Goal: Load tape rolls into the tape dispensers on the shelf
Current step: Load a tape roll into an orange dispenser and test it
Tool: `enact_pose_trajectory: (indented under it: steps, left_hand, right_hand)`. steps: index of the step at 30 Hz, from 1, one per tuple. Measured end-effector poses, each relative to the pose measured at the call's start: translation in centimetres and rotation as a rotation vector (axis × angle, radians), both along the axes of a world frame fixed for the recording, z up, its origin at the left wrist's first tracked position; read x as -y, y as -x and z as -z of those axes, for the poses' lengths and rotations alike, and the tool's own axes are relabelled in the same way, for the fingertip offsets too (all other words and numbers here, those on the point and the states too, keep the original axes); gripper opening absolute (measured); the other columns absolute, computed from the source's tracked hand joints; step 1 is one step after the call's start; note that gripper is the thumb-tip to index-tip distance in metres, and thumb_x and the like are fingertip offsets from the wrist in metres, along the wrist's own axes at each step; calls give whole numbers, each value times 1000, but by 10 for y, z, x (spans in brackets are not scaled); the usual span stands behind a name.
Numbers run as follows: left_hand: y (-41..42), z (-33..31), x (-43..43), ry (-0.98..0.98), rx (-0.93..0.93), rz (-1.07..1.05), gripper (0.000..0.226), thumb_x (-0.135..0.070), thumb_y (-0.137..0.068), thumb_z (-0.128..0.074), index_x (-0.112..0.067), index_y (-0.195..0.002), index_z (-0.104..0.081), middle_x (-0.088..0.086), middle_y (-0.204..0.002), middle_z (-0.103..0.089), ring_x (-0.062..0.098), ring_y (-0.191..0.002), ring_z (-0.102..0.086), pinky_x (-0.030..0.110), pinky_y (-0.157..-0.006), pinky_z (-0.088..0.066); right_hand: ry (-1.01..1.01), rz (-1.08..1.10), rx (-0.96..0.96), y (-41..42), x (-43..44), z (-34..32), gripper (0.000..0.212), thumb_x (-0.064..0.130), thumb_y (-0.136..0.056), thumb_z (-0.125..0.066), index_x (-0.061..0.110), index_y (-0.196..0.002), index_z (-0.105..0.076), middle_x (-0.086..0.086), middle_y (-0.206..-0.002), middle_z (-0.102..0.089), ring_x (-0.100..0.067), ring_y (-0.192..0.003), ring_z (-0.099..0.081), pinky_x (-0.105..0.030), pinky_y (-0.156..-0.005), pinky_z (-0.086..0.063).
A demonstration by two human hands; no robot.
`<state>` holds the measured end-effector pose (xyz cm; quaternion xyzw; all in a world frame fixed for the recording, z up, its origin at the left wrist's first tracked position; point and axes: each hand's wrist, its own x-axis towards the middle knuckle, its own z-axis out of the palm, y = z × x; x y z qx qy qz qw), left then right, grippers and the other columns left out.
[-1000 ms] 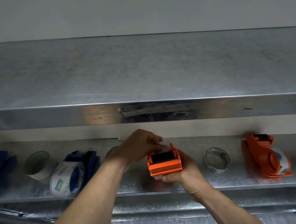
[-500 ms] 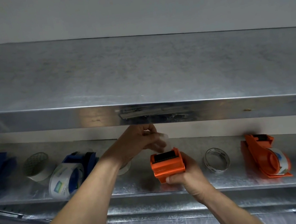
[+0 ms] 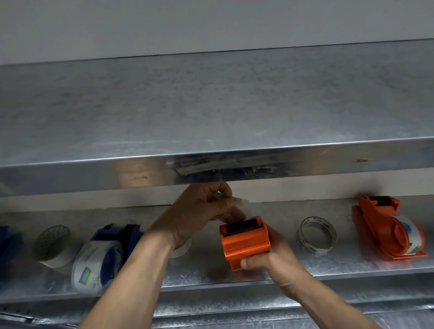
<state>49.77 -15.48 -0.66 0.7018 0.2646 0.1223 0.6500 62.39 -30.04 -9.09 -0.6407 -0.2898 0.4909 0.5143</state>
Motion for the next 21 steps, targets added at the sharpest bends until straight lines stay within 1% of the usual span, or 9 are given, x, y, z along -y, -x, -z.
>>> enact_pose_trajectory:
  steps: [3, 5, 8, 10, 13, 15, 18, 19, 21]
  left_hand:
    - [1, -3, 1, 21, 27, -3, 7, -7, -95, -57, -1, -91, -58, 14, -87, -77, 26, -87, -74, 29, -80, -57]
    - [1, -4, 1, 39, 44, -5, 10, -9, -94, -58, 0, -92, -59, 15, -87, -76, 28, -87, -74, 33, -82, -58]
    - [1, -5, 1, 51, 56, -1, 14, -13, -92, -60, 1, -92, -59, 17, -88, -76, 32, -87, -73, 41, -86, -57]
    - [1, -7, 2, 55, 61, 1, 17, -16, -89, -62, 1, -91, -59, 17, -87, -76, 32, -86, -73, 41, -85, -57]
    - [2, -12, 5, 71, 73, 5, 29, -26, -82, -66, 1, -91, -59, 18, -88, -75, 35, -86, -72, 42, -85, -57]
    - [3, -16, 6, 78, 68, -1, 39, -29, -79, -67, 5, -95, -59, 19, -89, -75, 40, -87, -71, 43, -86, -57]
    - [2, -16, 5, 51, 22, -16, 31, -17, -92, -61, 12, -102, -57, 18, -90, -75, 40, -86, -72, 48, -90, -56]
    - [2, -17, 6, 50, 8, -22, 28, -15, -94, -59, 11, -102, -57, 17, -91, -76, 38, -85, -72, 50, -89, -56]
    - [1, -19, 8, 44, 5, -24, 18, -15, -95, -58, 3, -98, -57, 16, -90, -76, 36, -82, -73, 49, -83, -56]
  right_hand:
    - [4, -4, -15, 1, 1, 0, 62, 5, -46, -74, 14, -107, -64, -5, -89, -77, -18, -82, -73, -27, -65, -56]
    - [7, -4, -16, 1, 2, 1, 61, 5, -46, -73, 14, -105, -65, -5, -86, -77, -16, -79, -72, -25, -63, -56]
    - [-2, -9, -7, 2, 3, 1, 59, 5, -46, -73, 14, -103, -65, -5, -86, -77, -17, -80, -72, -28, -66, -57]
    - [-4, -6, -6, 3, 3, 1, 59, 4, -45, -73, 13, -103, -65, -5, -85, -77, -17, -80, -72, -29, -67, -58]
    - [-7, -7, -3, 2, 3, 1, 60, 3, -46, -73, 13, -104, -65, -5, -86, -77, -16, -79, -72, -25, -65, -55]
    - [-7, -12, -3, 2, 3, 1, 61, 3, -46, -73, 12, -106, -64, -5, -87, -77, -16, -79, -72, -25, -65, -55]
    - [-7, -17, 3, 4, 5, 1, 60, 1, -46, -73, 11, -105, -64, -5, -84, -76, -16, -78, -72, -28, -66, -57]
    - [-10, -15, 7, 5, 5, 1, 61, 1, -45, -73, 11, -105, -64, -5, -84, -76, -17, -79, -72, -31, -68, -59]
    - [-19, -10, 12, 7, 5, 1, 62, 2, -45, -73, 10, -106, -64, -9, -88, -76, -21, -82, -72, -37, -73, -61]
